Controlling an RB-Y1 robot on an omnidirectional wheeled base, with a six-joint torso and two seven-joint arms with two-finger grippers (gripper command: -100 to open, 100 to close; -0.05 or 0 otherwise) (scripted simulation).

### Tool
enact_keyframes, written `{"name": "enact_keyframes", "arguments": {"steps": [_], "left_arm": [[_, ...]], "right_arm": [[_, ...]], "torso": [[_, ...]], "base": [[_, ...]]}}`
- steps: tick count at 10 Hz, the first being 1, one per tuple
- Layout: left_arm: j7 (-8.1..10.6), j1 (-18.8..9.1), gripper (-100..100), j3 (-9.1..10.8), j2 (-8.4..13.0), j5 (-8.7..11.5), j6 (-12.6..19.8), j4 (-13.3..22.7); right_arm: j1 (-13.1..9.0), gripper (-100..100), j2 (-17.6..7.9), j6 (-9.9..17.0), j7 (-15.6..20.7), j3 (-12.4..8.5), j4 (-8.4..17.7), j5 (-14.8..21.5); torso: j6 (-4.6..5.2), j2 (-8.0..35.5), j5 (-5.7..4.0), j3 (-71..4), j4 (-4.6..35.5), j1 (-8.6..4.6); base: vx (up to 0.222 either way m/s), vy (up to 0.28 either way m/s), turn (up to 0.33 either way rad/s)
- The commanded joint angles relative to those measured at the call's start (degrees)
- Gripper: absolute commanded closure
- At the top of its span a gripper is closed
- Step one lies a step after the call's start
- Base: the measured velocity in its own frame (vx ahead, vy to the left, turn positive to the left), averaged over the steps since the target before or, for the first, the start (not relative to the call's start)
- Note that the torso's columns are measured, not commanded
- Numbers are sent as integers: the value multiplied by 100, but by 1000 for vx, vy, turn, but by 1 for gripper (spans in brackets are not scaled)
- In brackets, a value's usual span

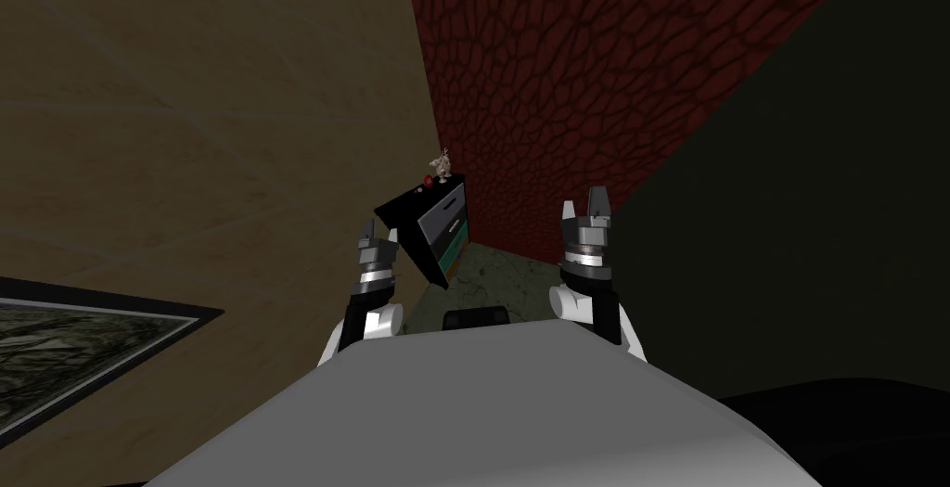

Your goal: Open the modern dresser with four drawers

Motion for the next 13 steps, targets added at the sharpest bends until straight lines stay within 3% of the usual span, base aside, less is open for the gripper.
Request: {"name": "enact_keyframes", "arguments": {"steps": [1,9,10,13], "left_arm": [[0,0,0,0,0,0,0,0],[0,0,0,0,0,0,-1,-2],[-9,-37,-100,1,189,1,-37,125],[-36,-152,-100,4,491,3,-156,516]], "right_arm": [[0,0,0,0,0,0,0,0],[0,0,0,-1,0,0,-2,0],[0,0,0,-1,0,0,-2,0],[2,0,0,0,0,0,1,0]], "torso": [[0,232,0,-467,235,0],[0,3539,0,-7073,3537,0],[0,3962,0,-7919,3960,0],[0,4206,1,-8462,4216,4]], "base": [[0,0,0],[0,0,0],[30,-8,-8],[78,-2,-13]]}}
